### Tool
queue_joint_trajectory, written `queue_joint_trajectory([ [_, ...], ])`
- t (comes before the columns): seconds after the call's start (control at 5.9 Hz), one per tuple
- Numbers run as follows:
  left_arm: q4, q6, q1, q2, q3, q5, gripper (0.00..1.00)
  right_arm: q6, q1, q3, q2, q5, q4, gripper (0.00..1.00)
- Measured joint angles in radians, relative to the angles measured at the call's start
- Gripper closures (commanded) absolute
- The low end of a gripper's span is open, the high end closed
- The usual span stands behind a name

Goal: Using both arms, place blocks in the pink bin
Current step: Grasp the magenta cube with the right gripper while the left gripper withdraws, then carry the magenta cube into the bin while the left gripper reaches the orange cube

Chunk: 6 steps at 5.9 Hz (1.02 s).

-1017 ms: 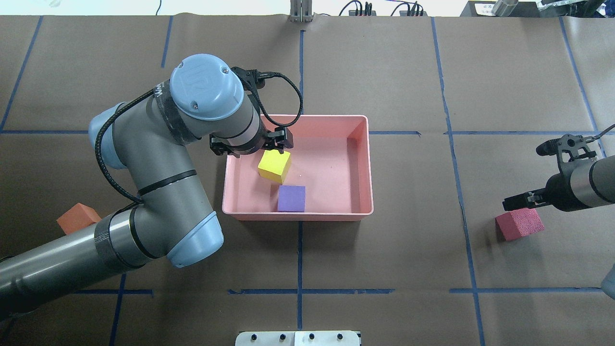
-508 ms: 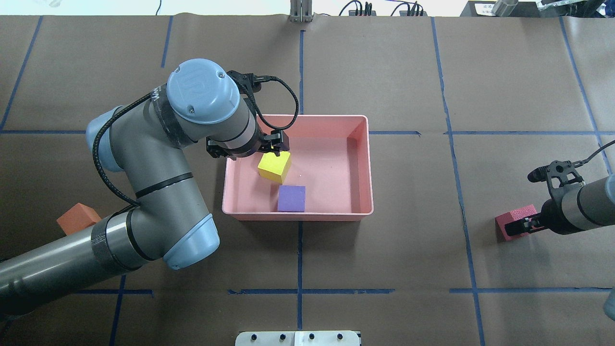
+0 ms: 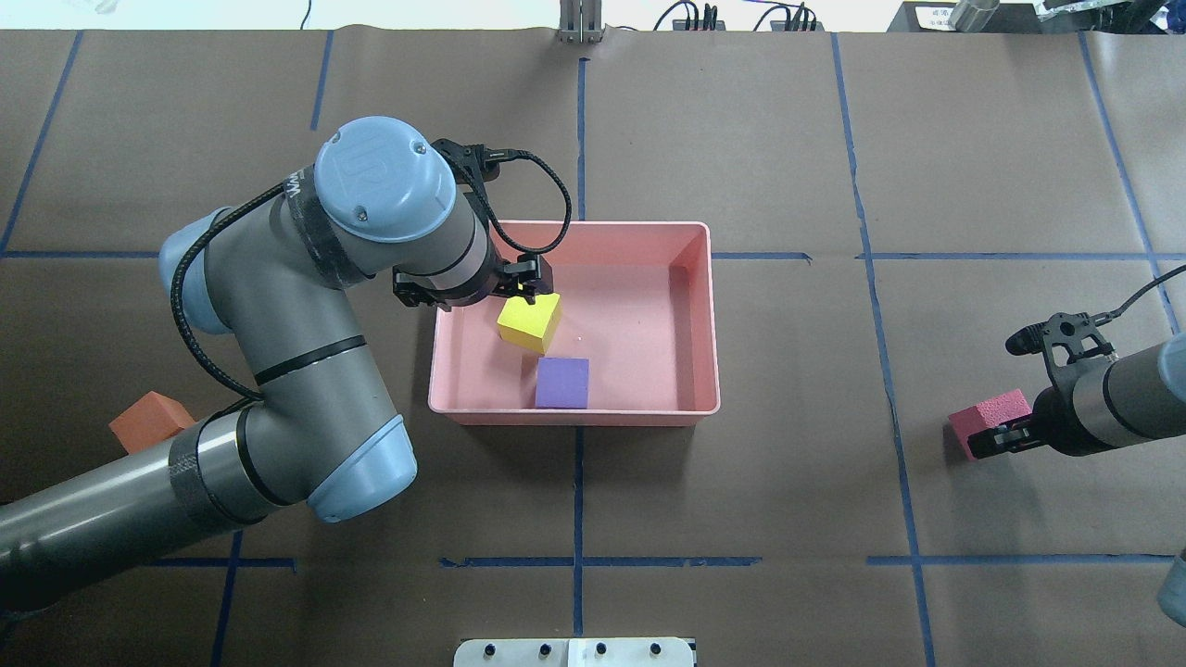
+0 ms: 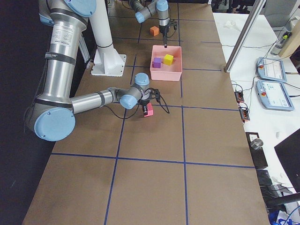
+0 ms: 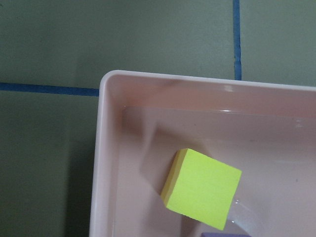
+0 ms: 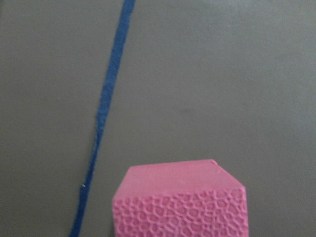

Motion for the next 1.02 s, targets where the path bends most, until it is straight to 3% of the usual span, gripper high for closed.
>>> queue_joint_trajectory([
  [0.34, -0.004, 0.254, -0.034, 0.146, -0.108, -0.017, 0.0, 0.044, 0.031, 0.05, 0.202, 0.027, -0.264, 0.68],
  [0.68, -0.019, 0.5, -0.122, 0.325, -0.188, -0.087, 0.0, 0.166, 0.022, 0.063, 0.516, 0.029, -0.613, 0.67],
  [0.85, -0.062, 0.589, -0.164, 0.415, -0.205, -0.121, 0.0, 0.249, 0.001, 0.044, 0.655, 0.024, -0.729, 0.66],
  [1.02, -0.167, 0.628, -0.191, 0.522, -0.211, -0.158, 0.0, 0.342, -0.032, -0.016, 0.776, 0.003, -0.773, 0.48],
])
